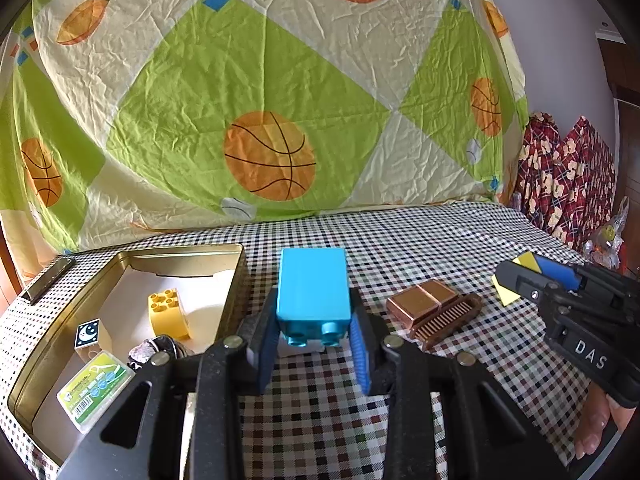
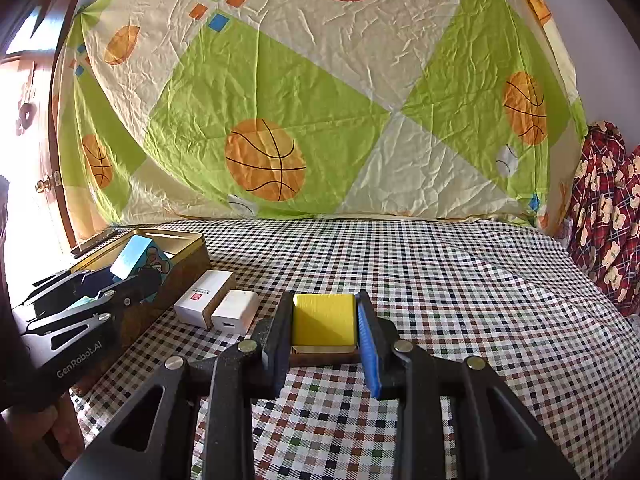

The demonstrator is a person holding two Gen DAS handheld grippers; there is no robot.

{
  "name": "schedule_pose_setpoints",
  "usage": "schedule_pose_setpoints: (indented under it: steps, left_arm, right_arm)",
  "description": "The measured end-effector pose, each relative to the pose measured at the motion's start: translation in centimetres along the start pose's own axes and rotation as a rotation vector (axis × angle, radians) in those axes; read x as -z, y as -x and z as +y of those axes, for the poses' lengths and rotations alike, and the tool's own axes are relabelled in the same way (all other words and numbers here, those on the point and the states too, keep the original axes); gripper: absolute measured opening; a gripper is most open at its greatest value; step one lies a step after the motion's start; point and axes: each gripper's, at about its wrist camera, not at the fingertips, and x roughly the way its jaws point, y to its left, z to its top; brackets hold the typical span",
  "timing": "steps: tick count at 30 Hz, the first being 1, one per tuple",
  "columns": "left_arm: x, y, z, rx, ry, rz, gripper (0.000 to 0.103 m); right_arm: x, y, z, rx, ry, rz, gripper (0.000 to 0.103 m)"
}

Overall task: Organize rigid objects
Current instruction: 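Lift the blue brick with the left tool while the right tool lifts the yellow cube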

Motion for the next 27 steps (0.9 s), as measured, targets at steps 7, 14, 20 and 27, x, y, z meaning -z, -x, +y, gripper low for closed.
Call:
schedule_pose_setpoints:
  steps: [7, 14, 20, 27]
  left_arm:
    - [0.0, 0.4, 0.1, -0.008, 0.001, -0.02, 0.03]
    - [0.1, 1.0, 0.1, -0.016, 0.006, -0.042, 0.03]
    - [0.2, 1.4, 0.1, -0.024, 0.009, -0.061, 0.03]
    - [0.2, 2.0, 0.3, -0.035, 0.011, -0.092, 0.03]
  right_arm:
    - [0.0, 0.4, 0.0, 0.005, 0.0, -0.017, 0.032]
    - [0.0, 0.6, -0.2, 0.008, -0.002, -0.029, 0.032]
    - [0.0, 0.8, -0.2, 0.012, -0.005, -0.039, 0.032]
    - [0.0, 1.4, -0.2, 0.019, -0.007, -0.071, 0.032]
